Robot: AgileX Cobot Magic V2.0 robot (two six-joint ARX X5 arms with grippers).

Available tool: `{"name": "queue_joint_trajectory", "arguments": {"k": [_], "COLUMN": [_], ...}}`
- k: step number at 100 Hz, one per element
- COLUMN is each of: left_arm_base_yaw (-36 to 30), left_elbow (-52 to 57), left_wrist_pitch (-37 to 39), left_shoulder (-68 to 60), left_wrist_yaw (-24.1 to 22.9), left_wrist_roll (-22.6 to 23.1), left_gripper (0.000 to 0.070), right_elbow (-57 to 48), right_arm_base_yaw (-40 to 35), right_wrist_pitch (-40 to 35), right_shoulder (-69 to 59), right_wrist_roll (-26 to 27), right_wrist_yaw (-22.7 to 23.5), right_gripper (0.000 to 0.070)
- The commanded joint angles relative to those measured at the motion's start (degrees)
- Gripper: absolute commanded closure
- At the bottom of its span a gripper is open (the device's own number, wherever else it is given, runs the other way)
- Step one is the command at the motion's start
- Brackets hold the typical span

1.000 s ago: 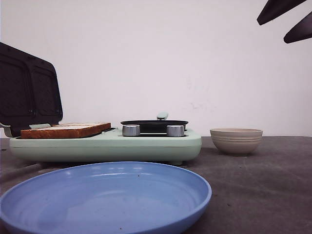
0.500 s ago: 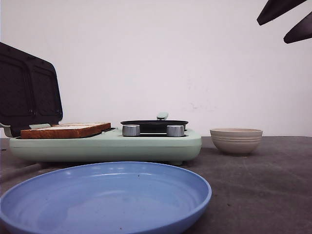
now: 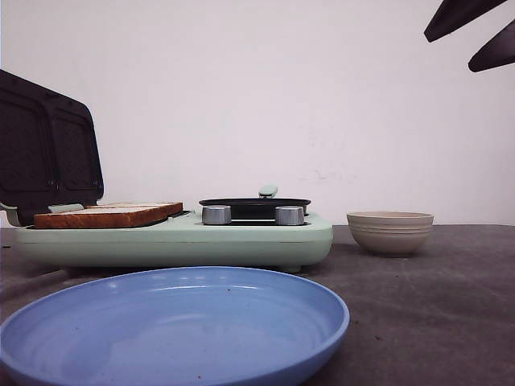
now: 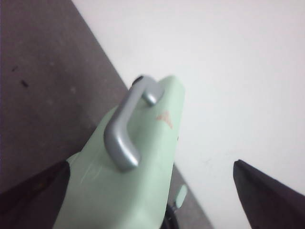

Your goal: Make breakfast with bread and shrimp

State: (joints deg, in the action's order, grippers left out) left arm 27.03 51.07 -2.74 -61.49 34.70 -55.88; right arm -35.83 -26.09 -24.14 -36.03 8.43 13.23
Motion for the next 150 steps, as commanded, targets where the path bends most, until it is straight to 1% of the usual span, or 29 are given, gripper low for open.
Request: {"name": "queue_joint_trajectory", "arguments": {"k": [1,9,24,44,56,65,89,111,117,128,135,140,150], "left_arm_base_yaw": [0.7,0.8,0.7,0.6,0.1,-0.4,-2.1,-3.3,-3.5,-3.9,-4.0,-4.2,-4.3], "left_elbow": [1.1,1.1,1.1,1.1,1.2,1.2,1.2,1.2,1.2,1.2,1.2,1.2,1.2], "left_wrist_pitch": [1.9,3.9,6.7,11.0,12.1,13.3,17.9,19.4,20.1,20.9,21.3,21.3,22.1], "left_shoulder": [-2.1,-4.3,-8.0,-11.9,-13.3,-14.3,-17.0,-18.8,-19.4,-20.0,-20.3,-20.4,-20.5], "left_wrist_yaw": [1.4,2.8,3.4,6.1,6.1,6.3,6.3,6.3,6.3,6.3,6.3,6.3,6.3], "left_wrist_roll": [-2.9,-3.8,-5.2,-6.9,-8.3,-8.5,-11.3,-12.4,-12.6,-13.4,-13.4,-13.4,-13.4], "left_gripper": [0.0000,0.0000,0.0000,0.0000,0.0000,0.0000,0.0000,0.0002,0.0035,0.0046,0.0111,0.0131,0.0199], "right_elbow": [-0.2,-0.2,-0.2,-0.2,-0.2,-0.2,-0.2,-0.2,-0.2,-0.2,-0.2,-0.2,-0.2], "right_arm_base_yaw": [-0.3,-0.3,-0.3,-0.3,-0.3,-0.3,-0.3,-0.3,-0.3,-0.3,-0.3,-0.3,-0.3], "right_wrist_pitch": [0.5,0.5,0.5,0.5,0.5,0.5,0.5,0.5,0.5,0.5,0.5,0.5,0.5], "right_shoulder": [-0.2,-0.2,-0.2,-0.2,-0.2,-0.2,-0.2,-0.2,-0.2,-0.2,-0.2,-0.2,-0.2], "right_wrist_roll": [0.8,0.9,1.5,1.7,1.7,1.8,2.1,2.2,2.3,2.8,2.8,2.9,3.0], "right_wrist_yaw": [-0.2,-0.2,-0.3,-0.5,-1.5,-1.5,-1.5,-1.5,-1.6,-1.7,-1.7,-1.7,-1.7], "right_gripper": [0.0299,0.0300,0.0300,0.0300,0.0300,0.0300,0.0300,0.0300,0.0300,0.0300,0.0300,0.0300,0.0300]}}
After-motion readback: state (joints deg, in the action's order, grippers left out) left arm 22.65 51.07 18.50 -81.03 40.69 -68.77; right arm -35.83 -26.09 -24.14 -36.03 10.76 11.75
